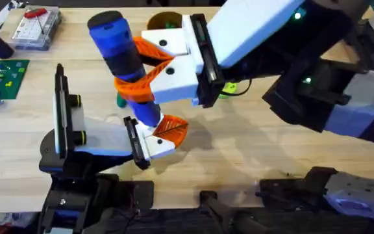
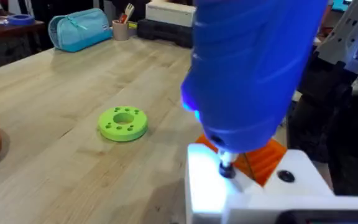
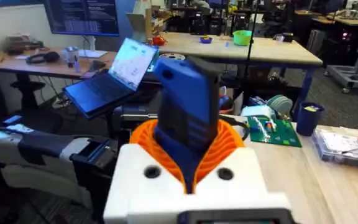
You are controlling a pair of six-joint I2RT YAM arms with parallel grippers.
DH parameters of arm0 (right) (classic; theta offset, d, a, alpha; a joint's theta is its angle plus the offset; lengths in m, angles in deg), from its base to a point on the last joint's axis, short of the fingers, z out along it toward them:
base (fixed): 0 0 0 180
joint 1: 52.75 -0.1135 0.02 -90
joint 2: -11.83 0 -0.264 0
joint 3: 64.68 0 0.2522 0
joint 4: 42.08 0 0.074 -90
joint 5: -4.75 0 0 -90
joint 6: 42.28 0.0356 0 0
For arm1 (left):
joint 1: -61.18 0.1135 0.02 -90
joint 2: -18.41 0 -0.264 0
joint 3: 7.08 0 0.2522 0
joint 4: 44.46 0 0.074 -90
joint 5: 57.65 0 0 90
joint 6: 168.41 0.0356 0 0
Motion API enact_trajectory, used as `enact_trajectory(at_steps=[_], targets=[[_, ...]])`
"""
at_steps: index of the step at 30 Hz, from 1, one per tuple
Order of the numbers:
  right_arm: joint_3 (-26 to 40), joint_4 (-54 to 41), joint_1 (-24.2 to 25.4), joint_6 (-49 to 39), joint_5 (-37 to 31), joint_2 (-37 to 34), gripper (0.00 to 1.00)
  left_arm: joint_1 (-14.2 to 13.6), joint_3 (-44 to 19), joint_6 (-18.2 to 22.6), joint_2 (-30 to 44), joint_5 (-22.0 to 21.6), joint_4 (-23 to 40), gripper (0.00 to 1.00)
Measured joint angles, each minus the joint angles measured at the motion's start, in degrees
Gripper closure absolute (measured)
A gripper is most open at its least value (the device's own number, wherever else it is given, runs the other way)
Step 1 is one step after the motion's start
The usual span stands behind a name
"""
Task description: Pick up the gripper from the table and insert it into the empty holder that is missing its gripper. Then pick up a screw, insert it into the mounting hole, and use the screwdriver to tighten it. Finally, clean up the table by picking up the vegetable and placing it into the bucket.
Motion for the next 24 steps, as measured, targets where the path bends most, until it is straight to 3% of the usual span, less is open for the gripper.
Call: enact_trajectory(at_steps=[24], targets=[[-0.04, 2.51, -0.17, 0.0, 2.48, -0.39, 0.975, 0.0, 0.0, 0.17, 0.0, 0.02, -0.02, 0.997]])
